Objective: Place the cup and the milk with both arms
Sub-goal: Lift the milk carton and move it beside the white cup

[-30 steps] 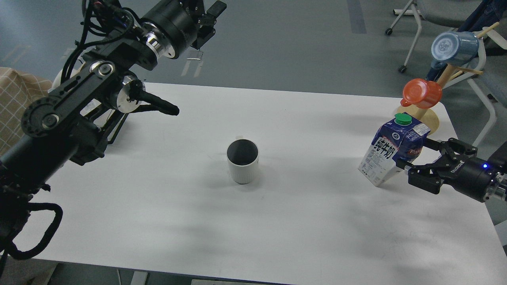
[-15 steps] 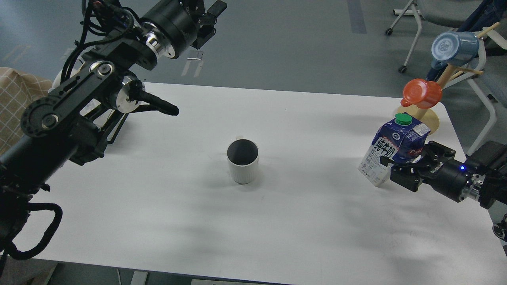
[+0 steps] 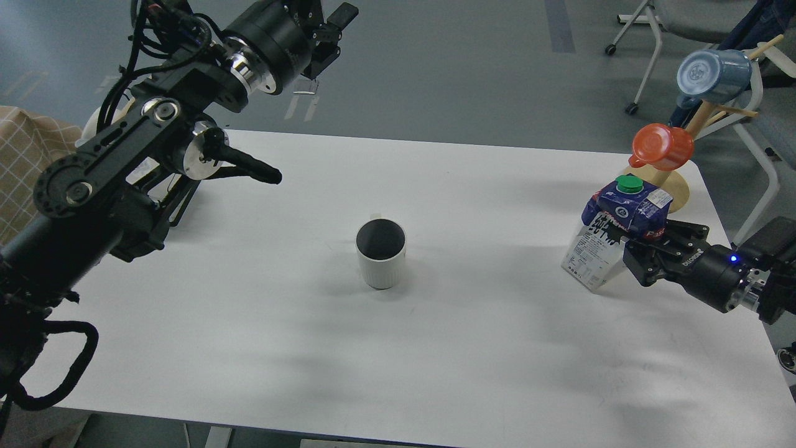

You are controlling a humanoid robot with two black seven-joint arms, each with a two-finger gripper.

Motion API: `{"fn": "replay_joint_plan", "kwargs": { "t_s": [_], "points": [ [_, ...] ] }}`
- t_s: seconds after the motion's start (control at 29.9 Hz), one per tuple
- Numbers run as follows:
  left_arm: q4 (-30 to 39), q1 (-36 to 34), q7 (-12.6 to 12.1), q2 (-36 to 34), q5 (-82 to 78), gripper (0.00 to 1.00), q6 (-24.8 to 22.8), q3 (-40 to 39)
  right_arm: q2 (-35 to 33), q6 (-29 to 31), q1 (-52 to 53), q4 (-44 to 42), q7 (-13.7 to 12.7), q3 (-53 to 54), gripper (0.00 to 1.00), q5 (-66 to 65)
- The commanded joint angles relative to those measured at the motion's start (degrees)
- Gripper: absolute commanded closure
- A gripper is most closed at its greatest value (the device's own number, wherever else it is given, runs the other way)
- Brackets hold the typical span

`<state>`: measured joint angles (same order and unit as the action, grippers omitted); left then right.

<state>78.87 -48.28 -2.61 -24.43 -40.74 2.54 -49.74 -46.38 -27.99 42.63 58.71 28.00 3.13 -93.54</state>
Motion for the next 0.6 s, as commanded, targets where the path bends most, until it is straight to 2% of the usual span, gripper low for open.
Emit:
{"fn": "replay_joint_plan", "kwargs": {
  "t_s": [0.0, 0.2, 0.4, 0.57],
  "points": [
    [0.7, 1.0, 0.0, 0.1, 0.0, 0.02, 0.0, 0.0, -1.8, 0.0, 0.1, 4.6, 0.0, 4.3, 1.0, 0.1],
    [0.8, 1.2, 0.0, 0.2, 0.0, 0.02, 0.0, 0.0, -1.3, 0.0, 1.6, 8.0, 0.0, 5.8, 1.0, -0.1],
    [0.8, 1.2, 0.0, 0.0, 0.0, 0.02, 0.0, 0.0, 3.4, 0.0, 3.5, 6.9, 0.0, 5.1, 1.0, -0.9],
    [0.8, 1.2, -0.1, 0.0, 0.0, 0.02, 0.0, 0.1, 9.5, 0.0, 7.5, 2.6, 0.0, 0.8, 1.0, -2.4]
  ]
}}
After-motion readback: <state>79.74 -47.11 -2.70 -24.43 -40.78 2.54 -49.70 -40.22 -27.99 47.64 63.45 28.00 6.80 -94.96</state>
